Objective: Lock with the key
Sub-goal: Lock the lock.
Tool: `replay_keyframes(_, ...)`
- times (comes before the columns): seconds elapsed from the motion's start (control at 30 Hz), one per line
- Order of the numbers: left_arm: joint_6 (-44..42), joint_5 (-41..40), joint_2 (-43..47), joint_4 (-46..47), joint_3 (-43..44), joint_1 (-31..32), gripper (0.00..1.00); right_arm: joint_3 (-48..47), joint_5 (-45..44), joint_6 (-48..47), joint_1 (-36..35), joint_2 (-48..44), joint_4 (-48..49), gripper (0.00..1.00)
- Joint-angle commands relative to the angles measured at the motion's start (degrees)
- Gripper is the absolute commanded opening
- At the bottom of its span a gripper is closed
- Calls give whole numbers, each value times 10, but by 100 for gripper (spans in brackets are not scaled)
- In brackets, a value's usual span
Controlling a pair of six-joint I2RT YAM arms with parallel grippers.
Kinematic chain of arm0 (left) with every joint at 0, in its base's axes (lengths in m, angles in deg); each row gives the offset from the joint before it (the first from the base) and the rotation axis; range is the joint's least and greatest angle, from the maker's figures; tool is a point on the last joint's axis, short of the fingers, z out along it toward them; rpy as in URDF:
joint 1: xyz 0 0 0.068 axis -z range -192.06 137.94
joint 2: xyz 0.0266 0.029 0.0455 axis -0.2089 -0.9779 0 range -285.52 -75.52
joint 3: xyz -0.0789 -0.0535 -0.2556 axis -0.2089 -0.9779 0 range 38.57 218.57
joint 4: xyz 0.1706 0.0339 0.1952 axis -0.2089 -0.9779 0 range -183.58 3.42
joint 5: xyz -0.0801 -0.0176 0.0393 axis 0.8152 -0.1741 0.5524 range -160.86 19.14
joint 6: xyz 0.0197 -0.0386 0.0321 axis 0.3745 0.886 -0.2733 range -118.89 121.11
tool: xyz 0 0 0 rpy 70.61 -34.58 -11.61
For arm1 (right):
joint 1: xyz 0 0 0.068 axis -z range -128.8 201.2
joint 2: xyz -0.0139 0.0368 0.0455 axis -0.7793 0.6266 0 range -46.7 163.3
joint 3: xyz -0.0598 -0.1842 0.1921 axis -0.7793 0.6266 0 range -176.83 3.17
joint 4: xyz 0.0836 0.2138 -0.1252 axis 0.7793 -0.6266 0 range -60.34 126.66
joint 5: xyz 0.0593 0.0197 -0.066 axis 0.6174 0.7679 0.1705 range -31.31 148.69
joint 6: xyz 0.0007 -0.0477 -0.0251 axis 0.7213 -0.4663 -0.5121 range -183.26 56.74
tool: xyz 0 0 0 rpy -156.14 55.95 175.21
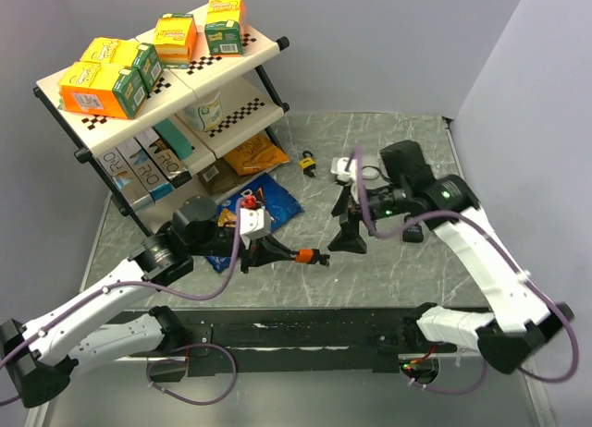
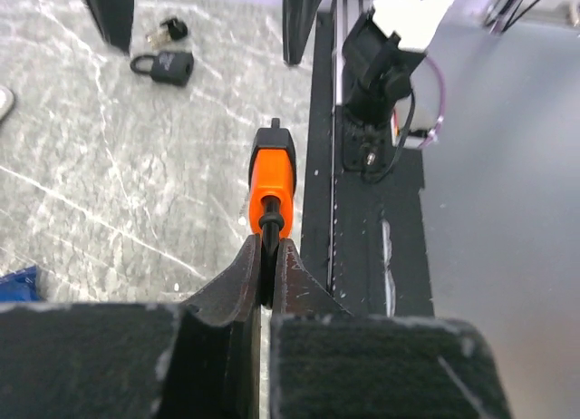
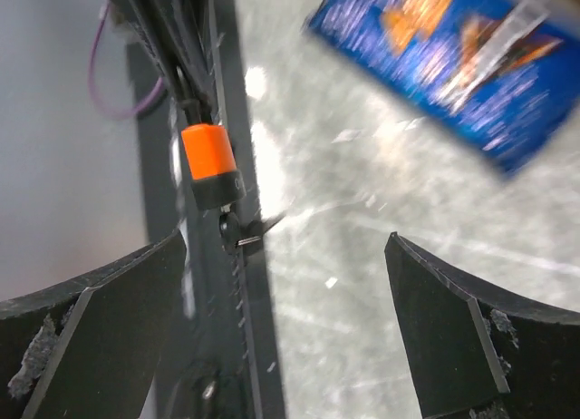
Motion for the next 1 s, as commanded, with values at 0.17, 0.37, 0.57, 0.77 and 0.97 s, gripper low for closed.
replay_keyframes(0.17, 75, 82, 26, 50, 74, -34, 1, 62, 30, 90, 2, -147, 172, 100)
replay_keyframes(0.37, 144, 131, 32, 107, 73, -53, 1, 29, 59, 107, -10, -102, 127, 100)
replay_keyframes(0.57, 166, 130, 24, 140, 79, -53, 1, 35, 65, 82, -54, -92, 131, 100)
replay_keyframes(0.77, 176, 124, 16, 146, 80, -53, 1, 38, 70, 75, -85, -82, 139, 98)
replay_keyframes(0.97, 195, 113, 9, 168, 75, -53, 1, 45, 55, 52, -112, -75, 129, 89)
